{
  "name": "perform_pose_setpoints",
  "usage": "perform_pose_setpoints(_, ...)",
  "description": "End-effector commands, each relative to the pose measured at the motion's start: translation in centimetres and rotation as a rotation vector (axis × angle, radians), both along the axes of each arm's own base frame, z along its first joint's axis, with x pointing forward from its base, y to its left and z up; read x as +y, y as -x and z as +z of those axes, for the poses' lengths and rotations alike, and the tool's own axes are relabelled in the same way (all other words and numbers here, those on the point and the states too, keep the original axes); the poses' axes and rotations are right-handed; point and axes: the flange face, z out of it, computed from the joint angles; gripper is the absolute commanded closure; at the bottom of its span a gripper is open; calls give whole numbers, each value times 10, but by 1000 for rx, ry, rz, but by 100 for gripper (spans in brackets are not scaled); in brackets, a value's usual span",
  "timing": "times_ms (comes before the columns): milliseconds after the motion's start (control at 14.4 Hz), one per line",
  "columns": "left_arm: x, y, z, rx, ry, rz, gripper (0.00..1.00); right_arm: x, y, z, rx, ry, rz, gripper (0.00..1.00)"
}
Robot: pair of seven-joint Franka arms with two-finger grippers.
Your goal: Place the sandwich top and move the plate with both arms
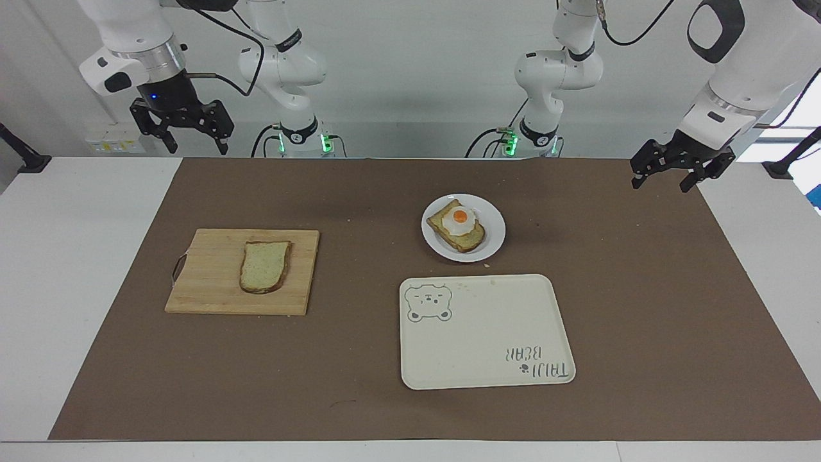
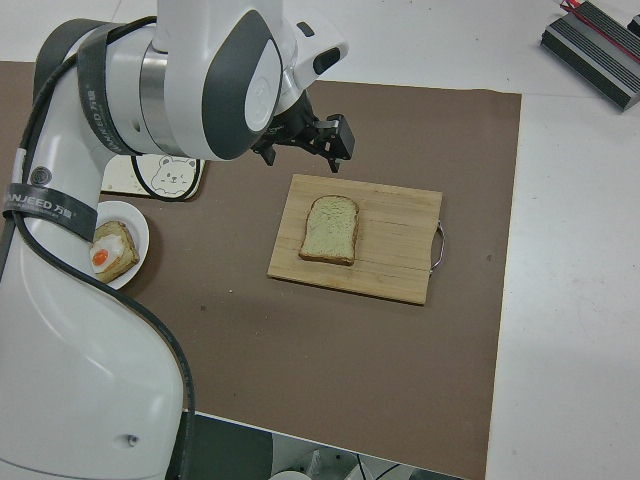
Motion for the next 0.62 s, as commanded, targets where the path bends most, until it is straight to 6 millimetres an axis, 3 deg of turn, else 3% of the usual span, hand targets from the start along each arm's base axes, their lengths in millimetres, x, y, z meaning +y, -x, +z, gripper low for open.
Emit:
perform_pose_setpoints(0, 3, 7, 3, 6, -7, 10, 0, -2, 2, 2, -9, 15, 18, 0)
perform_pose_setpoints(554, 3, 7, 3, 6, -7, 10, 0, -6, 3, 2, -6, 1, 9, 0)
